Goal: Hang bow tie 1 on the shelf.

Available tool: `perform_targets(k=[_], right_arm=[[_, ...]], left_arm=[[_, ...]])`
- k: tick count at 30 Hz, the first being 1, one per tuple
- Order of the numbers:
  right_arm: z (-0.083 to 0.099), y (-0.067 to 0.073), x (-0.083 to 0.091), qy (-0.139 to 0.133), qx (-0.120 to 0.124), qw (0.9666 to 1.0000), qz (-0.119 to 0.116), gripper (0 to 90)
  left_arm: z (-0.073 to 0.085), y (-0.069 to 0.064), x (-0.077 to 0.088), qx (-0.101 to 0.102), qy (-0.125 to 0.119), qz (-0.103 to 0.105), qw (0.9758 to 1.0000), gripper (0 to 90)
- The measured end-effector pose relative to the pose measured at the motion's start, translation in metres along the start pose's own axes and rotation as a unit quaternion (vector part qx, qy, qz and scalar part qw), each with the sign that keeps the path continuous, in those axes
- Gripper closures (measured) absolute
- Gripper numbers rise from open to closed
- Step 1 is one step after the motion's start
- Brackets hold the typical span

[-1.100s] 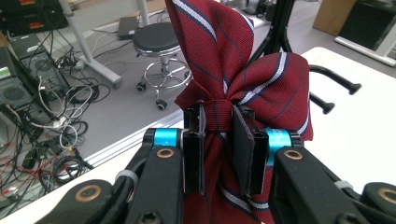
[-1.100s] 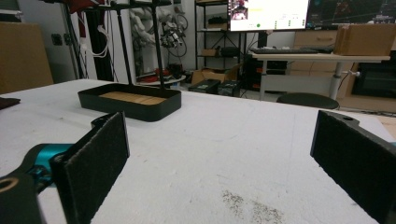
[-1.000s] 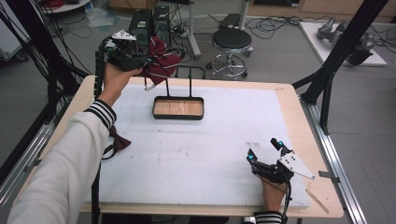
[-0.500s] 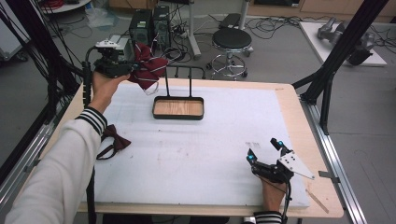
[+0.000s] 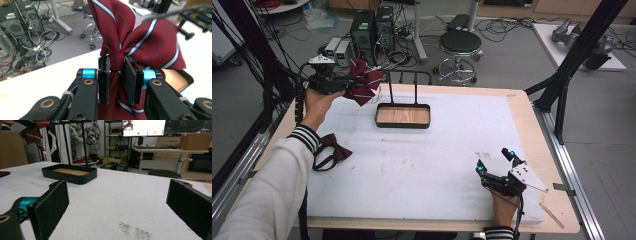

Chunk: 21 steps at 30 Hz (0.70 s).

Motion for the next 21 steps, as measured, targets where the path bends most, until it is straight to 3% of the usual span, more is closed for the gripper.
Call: perform_targets(k=[5, 15, 21], right_arm=[[0.000, 0.000, 0.000, 0.001, 0.002, 1.0000, 0.002, 3.6], [0.000, 0.001, 0.000, 0.000, 0.000, 1.0000, 0.001, 3.6], [0.000, 0.000, 0.000, 0.000, 0.000, 1.0000, 0.001, 3.6]], left_arm=[[0.017, 0.000, -0.004, -0.006, 0.022, -0.008, 0.9997, 74.7], [0.036, -0.004, -0.017, -0.027, 0.059, -0.019, 0.9978, 74.7], [0.037, -0.005, -0.020, -0.027, 0.059, -0.018, 0.9977, 74.6]])
Point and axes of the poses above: each handheld gripper's, and its own axes: x roughly backward along the jaws, z roughly out of its underside, y roughly to its left, the point moved 6 cm from there along -x, roughly forward along the jaws, and after that the axes turned 5 degrees about x, right-handed, at the moved point
